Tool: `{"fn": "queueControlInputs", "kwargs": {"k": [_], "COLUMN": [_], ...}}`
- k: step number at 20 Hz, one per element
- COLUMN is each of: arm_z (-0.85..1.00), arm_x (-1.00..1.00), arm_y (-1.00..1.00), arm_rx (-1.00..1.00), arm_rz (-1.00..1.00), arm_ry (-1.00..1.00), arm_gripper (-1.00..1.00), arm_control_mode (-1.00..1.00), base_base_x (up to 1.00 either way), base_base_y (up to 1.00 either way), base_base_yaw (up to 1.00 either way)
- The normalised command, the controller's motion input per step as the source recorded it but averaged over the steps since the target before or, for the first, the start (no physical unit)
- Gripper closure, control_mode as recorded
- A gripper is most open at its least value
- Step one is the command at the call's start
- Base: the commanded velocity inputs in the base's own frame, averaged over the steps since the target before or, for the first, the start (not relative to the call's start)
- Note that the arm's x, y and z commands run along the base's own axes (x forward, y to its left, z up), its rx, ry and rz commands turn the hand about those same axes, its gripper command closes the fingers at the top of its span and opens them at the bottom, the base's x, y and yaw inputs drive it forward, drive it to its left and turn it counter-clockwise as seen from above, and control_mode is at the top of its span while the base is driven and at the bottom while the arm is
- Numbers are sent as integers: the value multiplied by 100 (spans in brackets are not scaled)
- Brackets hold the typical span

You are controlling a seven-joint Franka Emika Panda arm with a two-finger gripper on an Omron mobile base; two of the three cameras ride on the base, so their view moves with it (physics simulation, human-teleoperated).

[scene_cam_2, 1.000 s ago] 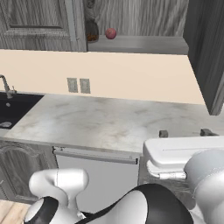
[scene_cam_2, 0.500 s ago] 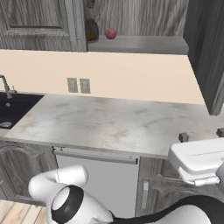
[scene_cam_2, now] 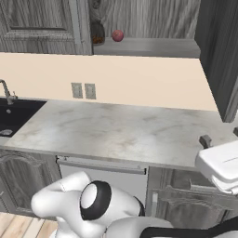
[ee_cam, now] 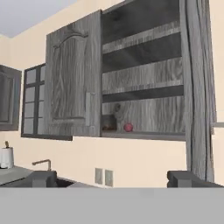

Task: Pick the jar and candle from the dining table and place them in the open cabinet. Close the cabinet after placing the objects.

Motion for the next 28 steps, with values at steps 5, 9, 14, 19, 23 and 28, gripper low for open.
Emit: {"fn": "queueControlInputs", "kwargs": {"k": [5, 9, 14, 19, 23, 28], "arm_z": [10, 0, 0, 0, 0, 0], "arm_x": [0, 1, 3, 1, 8, 35], "arm_y": [-48, -59, -57, -31, -1, 0], "arm_rx": [4, 3, 1, 0, 0, 0], "arm_rz": [26, 25, 27, 24, 7, 11], "arm_ry": [0, 0, 0, 0, 0, 0], "arm_gripper": [-100, -100, -100, -100, -100, -100], "arm_control_mode": [-100, -100, -100, -100, -100, -100], "base_base_x": [0, 0, 0, 0, 0, 0], "base_base_y": [0, 0, 0, 0, 0, 0], "base_base_yaw": [0, 0, 0, 0, 0, 0]}}
